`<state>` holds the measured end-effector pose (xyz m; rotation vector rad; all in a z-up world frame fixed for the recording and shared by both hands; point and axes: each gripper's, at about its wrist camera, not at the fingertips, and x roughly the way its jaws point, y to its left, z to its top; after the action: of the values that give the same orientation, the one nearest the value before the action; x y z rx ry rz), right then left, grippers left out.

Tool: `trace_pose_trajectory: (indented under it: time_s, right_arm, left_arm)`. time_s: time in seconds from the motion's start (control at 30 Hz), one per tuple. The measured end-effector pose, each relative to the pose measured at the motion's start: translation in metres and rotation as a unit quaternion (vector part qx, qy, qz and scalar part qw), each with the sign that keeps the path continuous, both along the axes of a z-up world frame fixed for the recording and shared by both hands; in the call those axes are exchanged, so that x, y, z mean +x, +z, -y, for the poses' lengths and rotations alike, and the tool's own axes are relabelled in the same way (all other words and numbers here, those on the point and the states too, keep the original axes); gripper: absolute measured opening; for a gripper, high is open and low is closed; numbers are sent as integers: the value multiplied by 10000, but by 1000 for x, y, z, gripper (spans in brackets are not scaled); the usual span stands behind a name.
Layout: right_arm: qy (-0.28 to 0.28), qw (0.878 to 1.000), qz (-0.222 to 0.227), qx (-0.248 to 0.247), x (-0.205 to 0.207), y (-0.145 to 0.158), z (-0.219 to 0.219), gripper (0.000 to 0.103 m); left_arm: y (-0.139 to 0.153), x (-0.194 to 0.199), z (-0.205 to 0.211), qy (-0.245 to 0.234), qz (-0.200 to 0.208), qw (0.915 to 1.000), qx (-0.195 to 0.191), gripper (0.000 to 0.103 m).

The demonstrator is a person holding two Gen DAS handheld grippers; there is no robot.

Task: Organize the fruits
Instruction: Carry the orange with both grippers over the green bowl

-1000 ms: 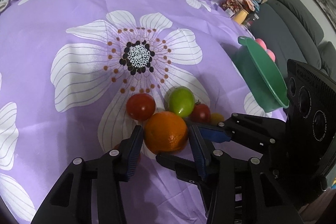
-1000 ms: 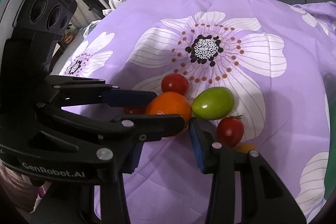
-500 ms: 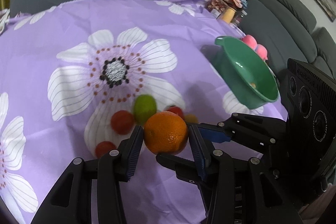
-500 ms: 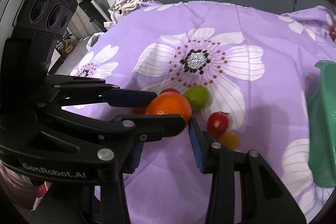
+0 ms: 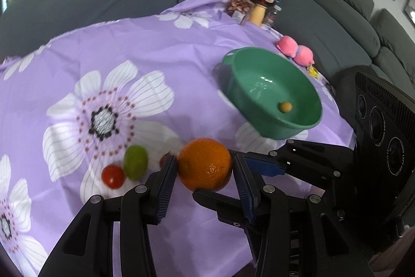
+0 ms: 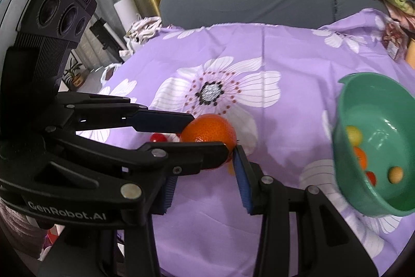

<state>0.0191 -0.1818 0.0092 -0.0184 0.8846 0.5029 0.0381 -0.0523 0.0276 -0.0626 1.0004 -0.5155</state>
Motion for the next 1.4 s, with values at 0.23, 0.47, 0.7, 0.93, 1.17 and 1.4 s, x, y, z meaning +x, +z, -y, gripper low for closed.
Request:
trace_pose_trajectory:
  time_s: [0.23, 0.47, 0.7, 0.93, 1.17, 1.4]
  right_arm:
    - [-246, 9995, 196, 89, -2, 11, 24, 42]
    - [-523, 9979, 353, 170, -5, 20, 52, 42]
    - [-882, 9947, 479, 214, -5, 27, 84, 42]
    - [-1252, 9906, 501, 221, 0, 28, 112, 42]
    - [-1478, 9881, 378, 214, 6, 19, 128, 42]
    - [-1610, 9866, 240, 150, 11, 11, 136, 42]
  left_arm:
    - [12, 5, 27, -236, 158, 9995, 102, 45]
    - [21, 11, 55, -483, 271, 9983, 184, 45]
    - [26, 21, 89, -786, 352, 9960, 254, 45]
    - [25, 32, 120, -1141, 374, 9925, 246, 45]
    - [15, 42, 139, -1325, 214, 9906, 282, 45]
    - [5, 49, 149, -1382, 42, 9900, 283, 45]
